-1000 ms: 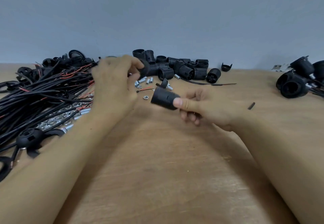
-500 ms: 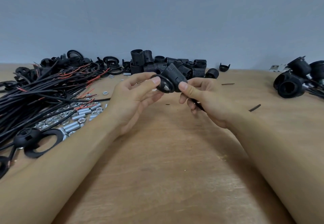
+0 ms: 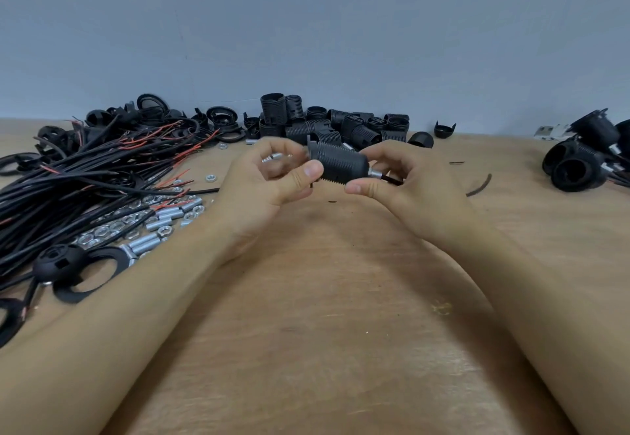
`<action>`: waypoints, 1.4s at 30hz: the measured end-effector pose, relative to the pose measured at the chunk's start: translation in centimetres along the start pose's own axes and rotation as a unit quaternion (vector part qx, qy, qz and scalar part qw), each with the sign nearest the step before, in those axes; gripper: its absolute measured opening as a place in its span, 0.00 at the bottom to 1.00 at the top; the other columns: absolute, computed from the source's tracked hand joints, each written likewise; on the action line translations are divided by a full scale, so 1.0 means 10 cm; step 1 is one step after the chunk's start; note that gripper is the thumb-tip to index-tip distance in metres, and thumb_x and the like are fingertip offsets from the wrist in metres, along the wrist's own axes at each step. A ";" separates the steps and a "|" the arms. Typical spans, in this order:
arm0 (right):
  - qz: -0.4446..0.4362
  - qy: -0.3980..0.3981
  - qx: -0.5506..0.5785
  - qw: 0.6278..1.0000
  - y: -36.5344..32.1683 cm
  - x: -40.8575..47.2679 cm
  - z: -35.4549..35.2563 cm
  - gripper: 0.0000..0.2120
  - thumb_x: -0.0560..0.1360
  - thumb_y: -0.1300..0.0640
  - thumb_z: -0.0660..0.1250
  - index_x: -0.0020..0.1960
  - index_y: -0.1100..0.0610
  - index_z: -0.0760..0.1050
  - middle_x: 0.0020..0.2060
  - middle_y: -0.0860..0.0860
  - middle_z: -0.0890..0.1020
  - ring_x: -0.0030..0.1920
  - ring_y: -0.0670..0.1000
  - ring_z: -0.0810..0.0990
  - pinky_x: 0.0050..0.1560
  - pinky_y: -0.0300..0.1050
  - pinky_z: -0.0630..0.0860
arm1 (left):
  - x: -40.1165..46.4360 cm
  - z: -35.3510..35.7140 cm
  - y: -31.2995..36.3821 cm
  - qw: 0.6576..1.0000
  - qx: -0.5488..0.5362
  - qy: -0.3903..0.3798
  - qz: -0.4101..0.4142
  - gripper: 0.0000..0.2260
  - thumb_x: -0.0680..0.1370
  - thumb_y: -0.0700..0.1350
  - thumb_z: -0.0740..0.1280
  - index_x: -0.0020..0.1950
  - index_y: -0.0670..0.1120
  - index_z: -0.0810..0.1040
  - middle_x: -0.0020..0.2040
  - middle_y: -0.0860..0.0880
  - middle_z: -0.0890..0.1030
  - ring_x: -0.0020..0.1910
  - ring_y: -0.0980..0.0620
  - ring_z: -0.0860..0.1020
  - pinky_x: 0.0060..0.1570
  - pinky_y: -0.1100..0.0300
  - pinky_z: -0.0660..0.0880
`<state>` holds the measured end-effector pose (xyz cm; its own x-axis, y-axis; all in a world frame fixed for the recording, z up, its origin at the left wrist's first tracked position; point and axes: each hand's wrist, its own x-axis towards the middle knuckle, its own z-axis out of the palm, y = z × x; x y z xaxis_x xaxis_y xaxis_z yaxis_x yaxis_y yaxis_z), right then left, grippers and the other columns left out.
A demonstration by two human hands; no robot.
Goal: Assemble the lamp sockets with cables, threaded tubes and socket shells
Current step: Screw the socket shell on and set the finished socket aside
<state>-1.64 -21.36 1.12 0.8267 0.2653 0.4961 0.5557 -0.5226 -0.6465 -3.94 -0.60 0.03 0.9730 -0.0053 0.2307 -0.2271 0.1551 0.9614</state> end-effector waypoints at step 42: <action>-0.040 -0.052 -0.059 0.996 0.14 0.02 -0.05 0.05 0.73 0.47 0.71 0.47 0.43 0.76 0.32 0.43 0.75 0.35 0.42 0.72 0.39 0.44 0.70 | -0.02 -0.05 0.17 0.995 0.024 0.016 0.094 0.13 0.73 0.44 0.64 0.55 0.45 0.80 0.44 0.48 0.85 0.47 0.50 0.82 0.51 0.56 0.77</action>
<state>-0.70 -22.46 0.63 0.7877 0.3904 0.4766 0.6118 -0.5863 -0.5309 -4.50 0.15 1.56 0.9134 0.0515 0.4037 -0.4069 0.1034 0.9076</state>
